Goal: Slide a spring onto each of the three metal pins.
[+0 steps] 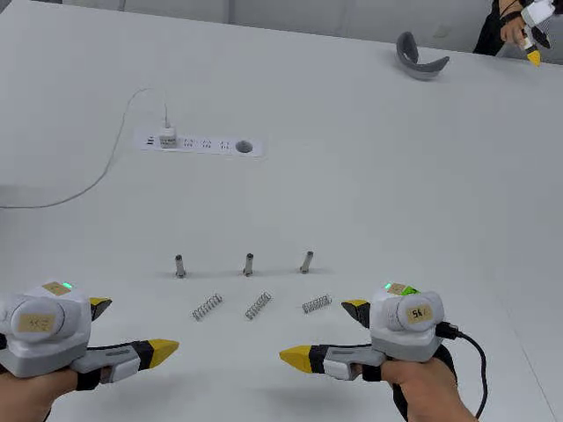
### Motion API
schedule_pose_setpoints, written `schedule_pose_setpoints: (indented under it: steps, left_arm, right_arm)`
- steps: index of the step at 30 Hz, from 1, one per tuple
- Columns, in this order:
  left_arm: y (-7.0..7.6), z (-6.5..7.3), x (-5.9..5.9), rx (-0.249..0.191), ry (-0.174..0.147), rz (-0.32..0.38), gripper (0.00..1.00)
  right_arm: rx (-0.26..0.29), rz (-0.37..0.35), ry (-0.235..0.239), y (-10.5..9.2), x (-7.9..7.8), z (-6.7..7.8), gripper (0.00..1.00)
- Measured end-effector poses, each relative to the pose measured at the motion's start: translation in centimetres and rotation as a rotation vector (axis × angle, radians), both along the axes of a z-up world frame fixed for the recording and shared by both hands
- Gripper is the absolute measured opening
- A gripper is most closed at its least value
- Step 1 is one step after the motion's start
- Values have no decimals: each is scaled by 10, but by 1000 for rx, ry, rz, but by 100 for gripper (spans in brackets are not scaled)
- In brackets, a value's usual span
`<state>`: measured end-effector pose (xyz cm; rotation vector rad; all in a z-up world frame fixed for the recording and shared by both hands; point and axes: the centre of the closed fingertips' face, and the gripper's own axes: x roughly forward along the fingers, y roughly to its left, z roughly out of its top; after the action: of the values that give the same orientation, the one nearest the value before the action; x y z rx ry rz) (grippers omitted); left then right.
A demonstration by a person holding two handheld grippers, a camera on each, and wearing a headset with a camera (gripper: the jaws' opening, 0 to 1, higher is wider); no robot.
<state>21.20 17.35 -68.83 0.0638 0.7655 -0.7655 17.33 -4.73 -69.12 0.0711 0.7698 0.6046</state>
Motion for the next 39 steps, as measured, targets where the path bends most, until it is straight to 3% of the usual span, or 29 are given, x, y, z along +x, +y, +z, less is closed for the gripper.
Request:
schedule_pose_setpoints:
  steps: [11,23,39]
  left_arm:
    - [-9,0,1,4,10,-44,82]
    - [-30,-5,-1,3,27,-94,81]
    - [-53,-9,7,-13,35,-118,79]
  right_arm:
    - [2,3,1,2,-1,0,92]
    - [2,-7,5,-1,-1,-1,92]
    - [4,-12,8,-1,-2,-2,92]
